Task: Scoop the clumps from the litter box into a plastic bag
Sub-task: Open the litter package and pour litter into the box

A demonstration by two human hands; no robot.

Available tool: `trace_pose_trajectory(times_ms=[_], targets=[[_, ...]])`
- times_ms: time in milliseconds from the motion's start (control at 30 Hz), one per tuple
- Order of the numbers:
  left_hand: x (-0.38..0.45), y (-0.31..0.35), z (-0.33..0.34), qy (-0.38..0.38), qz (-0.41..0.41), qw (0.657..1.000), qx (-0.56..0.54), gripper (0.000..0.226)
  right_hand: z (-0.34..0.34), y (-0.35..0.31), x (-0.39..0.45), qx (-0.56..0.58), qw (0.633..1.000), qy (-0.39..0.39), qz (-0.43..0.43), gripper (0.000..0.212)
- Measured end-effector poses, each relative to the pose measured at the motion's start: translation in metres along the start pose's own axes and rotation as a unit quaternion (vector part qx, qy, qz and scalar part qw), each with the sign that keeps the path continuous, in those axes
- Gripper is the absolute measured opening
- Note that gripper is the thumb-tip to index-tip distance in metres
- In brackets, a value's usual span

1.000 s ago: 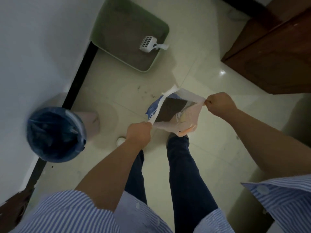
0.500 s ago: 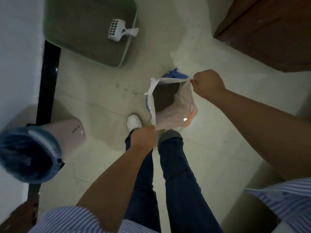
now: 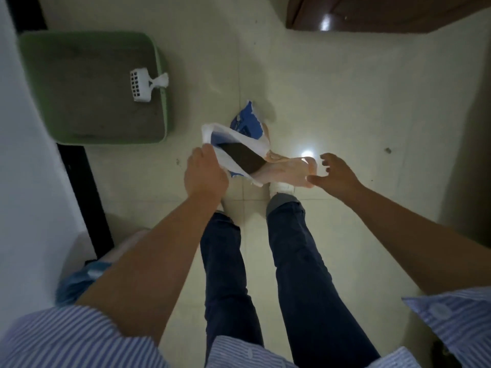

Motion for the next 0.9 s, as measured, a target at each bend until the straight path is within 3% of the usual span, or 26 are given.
trace_pose_trajectory(times_ms=[100,200,333,433,500,533,600,700,767,900], targets=[[0.012,-0.003,-0.014,-0.004,0.040,0.985,0.170,0.052,0.015,0.015,-0.002,0.072,0.996,-0.024,0.048,0.045],[0.014,-0.001,-0.020,-0.027,0.116,0.932,0.344,0.042,0.033,0.014,0.000,0.117,0.992,0.008,0.045,0.034],[0.014,0.007,-0.020,-0.044,0.156,0.899,0.408,0.031,0.061,0.007,0.001,0.204,0.976,0.068,0.031,0.041],[0.011,0.007,-0.010,0.013,0.322,0.799,0.507,0.024,0.081,-0.002,0.001,0.324,0.937,0.128,-0.030,0.031],[0.009,0.009,-0.005,0.005,0.414,0.715,0.563,0.015,0.090,-0.004,0.005,0.378,0.909,0.168,-0.052,0.029],[0.010,0.008,-0.001,-0.012,0.449,0.693,0.564,0.012,0.092,-0.001,0.006,0.401,0.895,0.187,-0.046,0.029],[0.015,0.013,0.007,-0.055,0.434,0.690,0.576,0.033,0.092,0.008,0.009,0.460,0.857,0.231,-0.032,0.028],[0.023,0.016,0.009,-0.104,0.360,0.692,0.617,0.036,0.091,0.022,0.009,0.546,0.797,0.260,-0.012,0.040],[0.019,0.016,0.007,-0.115,0.359,0.669,0.641,0.036,0.099,0.024,0.010,0.559,0.797,0.227,0.030,0.046],[0.012,0.013,0.006,-0.141,0.370,0.629,0.669,0.035,0.117,-0.003,0.011,0.512,0.855,0.030,0.084,0.053]])
Point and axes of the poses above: each hand's wrist, its own x-axis towards the middle knuckle, its own z-axis out of the palm, y = z × x, the point moved 2 cm from there along x, towards the middle knuckle, and after that the axes turned 9 degrees about -y, right-handed, at the moved point
